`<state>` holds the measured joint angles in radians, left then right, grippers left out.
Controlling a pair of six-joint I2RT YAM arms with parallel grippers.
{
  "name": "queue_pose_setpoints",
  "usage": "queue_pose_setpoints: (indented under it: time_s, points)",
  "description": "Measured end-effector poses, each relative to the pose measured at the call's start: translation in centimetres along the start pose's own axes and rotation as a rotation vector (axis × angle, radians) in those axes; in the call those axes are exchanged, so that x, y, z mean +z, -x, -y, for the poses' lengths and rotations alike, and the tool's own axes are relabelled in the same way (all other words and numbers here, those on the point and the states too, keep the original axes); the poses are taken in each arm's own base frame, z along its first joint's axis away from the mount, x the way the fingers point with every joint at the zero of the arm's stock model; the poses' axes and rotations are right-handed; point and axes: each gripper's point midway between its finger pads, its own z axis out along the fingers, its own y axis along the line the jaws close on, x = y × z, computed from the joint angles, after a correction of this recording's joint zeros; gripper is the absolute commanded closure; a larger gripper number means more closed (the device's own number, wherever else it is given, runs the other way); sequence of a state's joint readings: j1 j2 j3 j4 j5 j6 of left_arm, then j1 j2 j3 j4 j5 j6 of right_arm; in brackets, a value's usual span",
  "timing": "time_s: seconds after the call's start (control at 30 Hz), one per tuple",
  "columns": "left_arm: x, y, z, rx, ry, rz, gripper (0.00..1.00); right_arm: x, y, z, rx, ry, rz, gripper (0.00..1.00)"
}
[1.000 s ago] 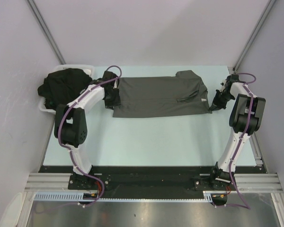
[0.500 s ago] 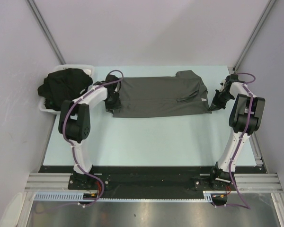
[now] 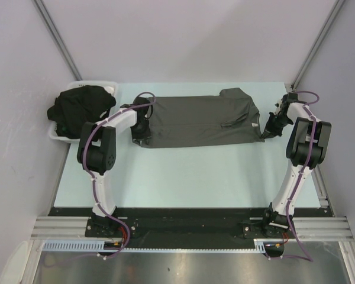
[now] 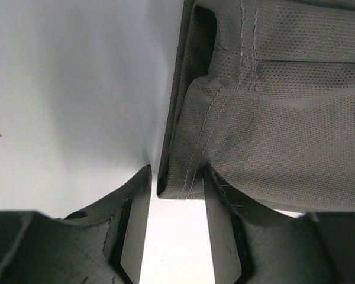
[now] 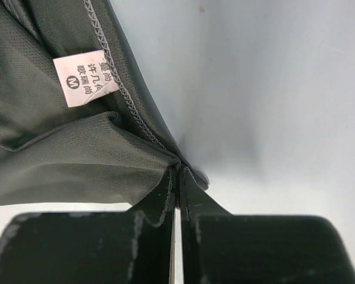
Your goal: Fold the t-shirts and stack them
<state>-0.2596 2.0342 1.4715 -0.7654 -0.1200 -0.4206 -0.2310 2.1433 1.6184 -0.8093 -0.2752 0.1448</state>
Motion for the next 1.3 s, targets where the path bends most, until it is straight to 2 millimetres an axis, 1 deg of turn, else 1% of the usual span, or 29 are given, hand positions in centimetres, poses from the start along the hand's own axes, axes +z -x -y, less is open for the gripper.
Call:
queue_pose_setpoints:
  time_s: [0.13, 0.17, 0.23, 0.3, 0.4, 0.43, 0.47, 0.83, 1.0, 1.1, 1.3]
  points:
    - [0.0, 0.0, 0.0, -0.001, -0.001, 0.002, 0.63, 0.0, -0.1, 0.0, 0.000, 0.000, -0.003, 1.00]
    - [0.0, 0.1, 0.1, -0.002, -0.001, 0.003, 0.66, 0.0, -0.1, -0.1, -0.001, 0.000, -0.004, 1.00]
    - [0.1, 0.1, 0.2, -0.003, -0.003, 0.004, 0.68, 0.0, -0.2, -0.1, -0.002, 0.000, -0.007, 1.00]
    - [0.1, 0.1, 0.2, -0.004, -0.004, 0.006, 0.73, 0.0, -0.2, -0.2, -0.003, 0.001, -0.009, 1.00]
    - [0.1, 0.1, 0.3, -0.005, -0.006, 0.007, 0.83, 0.0, -0.2, -0.2, -0.002, 0.000, -0.009, 1.00]
    - [0.1, 0.1, 0.4, -0.006, -0.006, 0.008, 0.95, 0.0, -0.2, -0.2, -0.002, 0.000, -0.010, 1.00]
    - [0.1, 0.1, 0.4, -0.007, -0.007, 0.009, 1.00, 0.0, -0.2, -0.2, -0.002, 0.000, -0.010, 1.00]
    - [0.2, 0.0, 0.5, -0.011, -0.015, 0.027, 1.00, 0.0, -0.4, 0.1, 0.008, -0.026, -0.016, 1.00]
    - [0.1, -0.4, 0.2, -0.017, -0.030, 0.061, 1.00, -0.1, -0.7, 0.2, 0.010, -0.042, -0.010, 1.00]
    - [0.0, -0.9, 0.0, -0.025, -0.034, 0.073, 1.00, -0.3, -1.4, 0.5, 0.013, -0.057, -0.016, 1.00]
    - [-0.5, -2.6, -0.9, -0.026, -0.026, 0.063, 1.00, -0.8, -3.3, 1.2, 0.023, -0.098, -0.041, 1.00]
